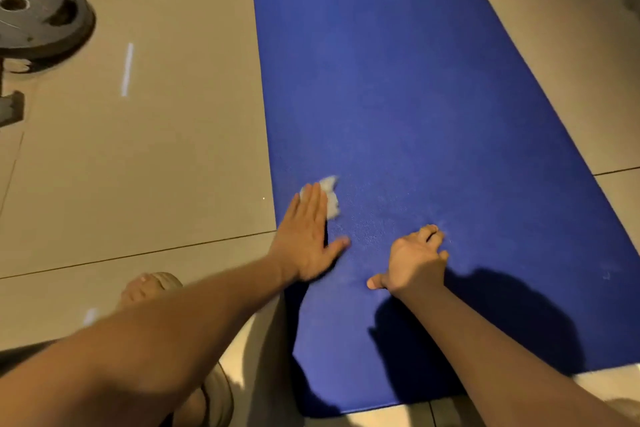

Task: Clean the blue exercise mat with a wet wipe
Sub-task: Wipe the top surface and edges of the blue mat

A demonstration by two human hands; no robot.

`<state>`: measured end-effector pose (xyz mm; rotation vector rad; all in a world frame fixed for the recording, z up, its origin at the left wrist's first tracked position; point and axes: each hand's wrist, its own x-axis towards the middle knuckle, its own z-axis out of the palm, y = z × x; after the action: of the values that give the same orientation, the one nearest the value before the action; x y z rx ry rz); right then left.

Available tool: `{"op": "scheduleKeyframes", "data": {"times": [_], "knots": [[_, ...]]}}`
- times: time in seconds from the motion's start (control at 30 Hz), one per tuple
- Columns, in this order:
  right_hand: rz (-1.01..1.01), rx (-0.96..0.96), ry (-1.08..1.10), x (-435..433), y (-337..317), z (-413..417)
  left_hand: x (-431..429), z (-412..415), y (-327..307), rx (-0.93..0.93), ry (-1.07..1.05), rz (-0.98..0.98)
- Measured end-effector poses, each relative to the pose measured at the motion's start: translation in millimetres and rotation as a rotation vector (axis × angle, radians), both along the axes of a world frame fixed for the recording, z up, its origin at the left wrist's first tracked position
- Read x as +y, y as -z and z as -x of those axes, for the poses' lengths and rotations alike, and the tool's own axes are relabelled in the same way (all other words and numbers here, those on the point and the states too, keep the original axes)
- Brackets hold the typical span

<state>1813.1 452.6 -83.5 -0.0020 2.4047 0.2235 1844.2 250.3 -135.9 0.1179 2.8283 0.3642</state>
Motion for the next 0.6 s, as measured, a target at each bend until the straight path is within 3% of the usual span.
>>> {"op": "scheduleKeyframes", "data": {"times": [0.1,0.2,0.43,0.5,0.6], "knots": [[0.001,0.024,0.006,-2.7,-3.0,-2.6,7.5,-77.4,-3.8,0.034,0.229,-0.042],[-0.001,0.051,0.005,-4.9,-3.4,-3.8,-5.8,-82.4,-6.7,0.006,0.324,0.059],[0.014,-0.001,0.024,-9.6,-3.5,2.8,-40.4,42.8,-10.9,-0.095,-0.033,0.273],[0.009,0.001,0.017,-10.4,-3.9,2.9,-32.8,45.3,-10.3,-0.1,-0.105,0.224],[0.006,0.014,0.026,-10.7,-4.1,2.2,-14.0,-16.3,-7.6,-0.073,-0.054,0.087]]}}
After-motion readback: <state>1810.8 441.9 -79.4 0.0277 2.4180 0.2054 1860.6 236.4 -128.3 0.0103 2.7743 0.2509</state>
